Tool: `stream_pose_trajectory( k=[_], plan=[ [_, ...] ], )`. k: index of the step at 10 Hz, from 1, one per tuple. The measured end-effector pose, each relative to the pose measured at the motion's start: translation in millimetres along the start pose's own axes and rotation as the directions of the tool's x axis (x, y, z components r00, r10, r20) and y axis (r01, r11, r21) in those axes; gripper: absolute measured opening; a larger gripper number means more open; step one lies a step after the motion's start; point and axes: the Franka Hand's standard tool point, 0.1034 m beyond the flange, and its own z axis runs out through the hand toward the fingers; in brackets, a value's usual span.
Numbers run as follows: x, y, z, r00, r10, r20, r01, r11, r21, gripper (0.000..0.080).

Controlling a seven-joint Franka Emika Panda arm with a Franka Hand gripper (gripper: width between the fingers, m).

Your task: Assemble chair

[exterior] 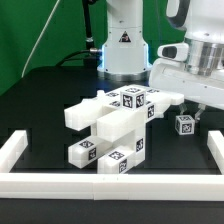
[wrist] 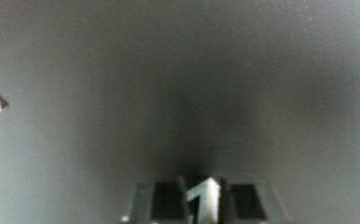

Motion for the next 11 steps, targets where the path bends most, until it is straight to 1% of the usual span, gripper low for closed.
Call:
stream_pose_trajectory(
  k=[1, 2, 3, 7, 8, 9, 10, 11],
  plan=[
    [0.0, 0.0, 0.0, 1.0, 0.0, 0.0, 0.0, 1.0, 0.0, 0.0044],
    [0.0, 0.0, 0.0, 1.0, 0.0, 0.0, 0.0, 1.0, 0.0, 0.0009],
    [0.0, 0.0, 0.0, 1.0, 0.0, 0.0, 0.0, 1.0, 0.0, 0.0003],
    [0.3, -0.3, -0.5, 1.0, 0.0, 0.0, 0.0, 1.0, 0.001, 0.0001],
    [5.0, -4.9, -10.4, 1.0, 0.018, 0.014, -0.018, 1.0, 0.016, 0.0001],
    [9.2, -10.2, -19.8, 0.999, 0.048, 0.014, -0.048, 0.998, 0.042, 0.0151],
    [10.6, -14.2, -24.3, 0.998, 0.066, 0.015, -0.067, 0.996, 0.057, 0.0334],
    [12.9, -20.9, -28.0, 0.995, 0.103, 0.018, -0.104, 0.992, 0.066, 0.047]
  ],
)
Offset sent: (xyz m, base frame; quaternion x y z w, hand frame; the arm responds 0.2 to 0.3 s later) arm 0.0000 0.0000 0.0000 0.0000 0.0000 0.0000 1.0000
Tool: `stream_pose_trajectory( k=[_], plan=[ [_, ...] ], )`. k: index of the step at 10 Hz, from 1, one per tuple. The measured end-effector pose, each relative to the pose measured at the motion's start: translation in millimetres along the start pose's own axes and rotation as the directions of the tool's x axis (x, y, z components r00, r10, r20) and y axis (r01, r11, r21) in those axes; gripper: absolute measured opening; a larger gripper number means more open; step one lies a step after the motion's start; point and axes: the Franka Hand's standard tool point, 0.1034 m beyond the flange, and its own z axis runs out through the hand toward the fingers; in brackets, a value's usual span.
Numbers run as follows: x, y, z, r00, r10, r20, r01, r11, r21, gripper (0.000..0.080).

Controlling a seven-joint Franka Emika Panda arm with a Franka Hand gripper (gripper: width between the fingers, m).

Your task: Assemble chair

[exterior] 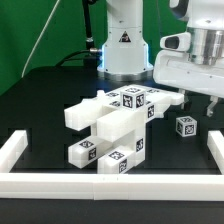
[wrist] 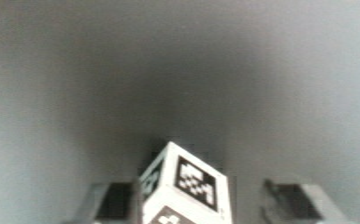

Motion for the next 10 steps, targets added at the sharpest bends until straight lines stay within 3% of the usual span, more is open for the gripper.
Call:
stream_pose_trajectory(
  k=[1, 2, 3, 5, 7, 10],
  plan=[
    [3.8, -4.9, -2.8, 1.0, 0.005, -0.005, -0.005, 1.0, 0.009, 0.047],
    [3.3, -4.0, -1.9, 1.0, 0.003, -0.005, -0.003, 1.0, 0.007, 0.0607],
    [3.2, -3.8, -1.7, 1.0, 0.003, -0.004, -0.003, 1.0, 0.006, 0.0638],
    [4.9, -2.5, -1.5, 1.0, 0.012, -0.004, -0.012, 1.0, 0.006, 0.0647],
    [16.8, 7.7, 0.5, 0.994, 0.113, 0.001, -0.113, 0.994, 0.005, 0.0649],
    [17.7, 12.6, 11.1, 0.98, 0.198, -0.013, -0.198, 0.98, -0.001, 0.0649]
  ],
)
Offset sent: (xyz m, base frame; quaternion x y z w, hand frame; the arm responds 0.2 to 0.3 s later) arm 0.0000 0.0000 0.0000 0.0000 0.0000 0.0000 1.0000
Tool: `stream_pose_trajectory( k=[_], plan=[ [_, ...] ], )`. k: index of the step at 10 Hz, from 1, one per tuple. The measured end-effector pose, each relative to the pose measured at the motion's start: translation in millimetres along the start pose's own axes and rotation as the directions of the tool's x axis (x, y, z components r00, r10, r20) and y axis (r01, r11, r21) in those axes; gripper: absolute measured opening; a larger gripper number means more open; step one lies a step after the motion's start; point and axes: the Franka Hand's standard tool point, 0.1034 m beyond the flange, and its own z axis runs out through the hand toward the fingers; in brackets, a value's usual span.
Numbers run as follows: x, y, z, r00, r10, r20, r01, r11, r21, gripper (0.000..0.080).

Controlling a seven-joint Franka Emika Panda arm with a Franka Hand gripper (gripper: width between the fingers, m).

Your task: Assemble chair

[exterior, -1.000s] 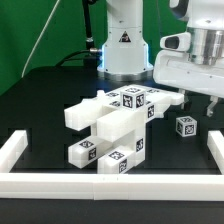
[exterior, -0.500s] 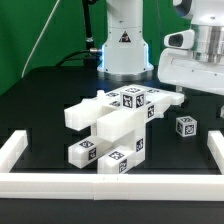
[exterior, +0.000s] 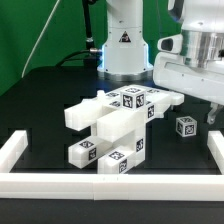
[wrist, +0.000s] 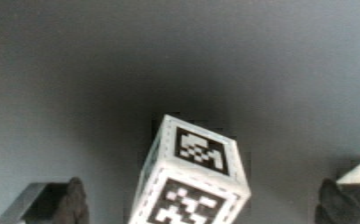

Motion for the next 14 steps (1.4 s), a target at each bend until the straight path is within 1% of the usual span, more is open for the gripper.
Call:
stream_pose_trajectory(
  k=[1, 2, 5, 6, 7, 9, 14],
  plan=[
    [1.7, 0.8, 2.3, 1.0, 0.005, -0.01, -0.005, 1.0, 0.006, 0.0649],
    [-0.8, 2.8, 6.9, 1.0, -0.002, -0.015, 0.002, 1.0, 0.002, 0.0649],
    [0.5, 5.7, 13.3, 1.0, -0.009, -0.027, 0.009, 1.0, -0.004, 0.0649],
    [0.4, 5.5, 13.3, 1.0, -0.01, -0.026, 0.009, 1.0, -0.005, 0.0621],
    [0.4, 5.6, 13.3, 1.0, -0.01, -0.026, 0.01, 1.0, -0.005, 0.0621],
    [0.5, 5.4, 13.3, 1.0, -0.01, -0.027, 0.009, 1.0, -0.004, 0.0278],
    [0.4, 5.5, 13.3, 1.0, -0.01, -0.027, 0.01, 1.0, -0.005, 0.0282]
  ],
)
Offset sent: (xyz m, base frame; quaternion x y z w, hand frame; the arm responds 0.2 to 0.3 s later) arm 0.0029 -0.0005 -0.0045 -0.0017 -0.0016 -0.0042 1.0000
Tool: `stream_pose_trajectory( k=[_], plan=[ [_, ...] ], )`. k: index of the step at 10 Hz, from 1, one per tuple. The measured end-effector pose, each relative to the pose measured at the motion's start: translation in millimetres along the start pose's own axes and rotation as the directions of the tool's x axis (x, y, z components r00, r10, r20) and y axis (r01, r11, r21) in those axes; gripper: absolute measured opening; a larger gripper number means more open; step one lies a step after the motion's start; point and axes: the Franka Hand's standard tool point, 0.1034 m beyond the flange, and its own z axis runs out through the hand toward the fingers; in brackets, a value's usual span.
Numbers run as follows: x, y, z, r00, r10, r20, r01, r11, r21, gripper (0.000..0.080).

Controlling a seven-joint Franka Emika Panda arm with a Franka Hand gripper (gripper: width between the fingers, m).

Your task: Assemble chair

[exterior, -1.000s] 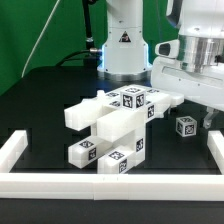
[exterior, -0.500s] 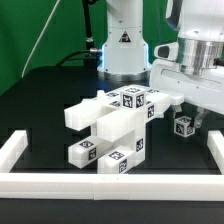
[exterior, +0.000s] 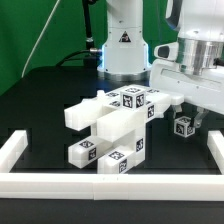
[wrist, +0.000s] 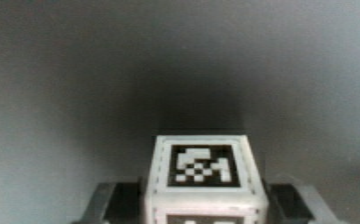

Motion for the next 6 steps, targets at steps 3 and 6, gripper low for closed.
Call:
stream_pose_trajectory(
  k=[3, 6],
  plan=[
    [-29.0, -8.8, -24.3, 0.999, -0.032, 0.038, 0.031, 0.999, 0.017, 0.0282],
    [-18.4, -8.8, -90.3, 0.989, -0.052, 0.137, 0.041, 0.996, 0.085, 0.0282]
  ],
)
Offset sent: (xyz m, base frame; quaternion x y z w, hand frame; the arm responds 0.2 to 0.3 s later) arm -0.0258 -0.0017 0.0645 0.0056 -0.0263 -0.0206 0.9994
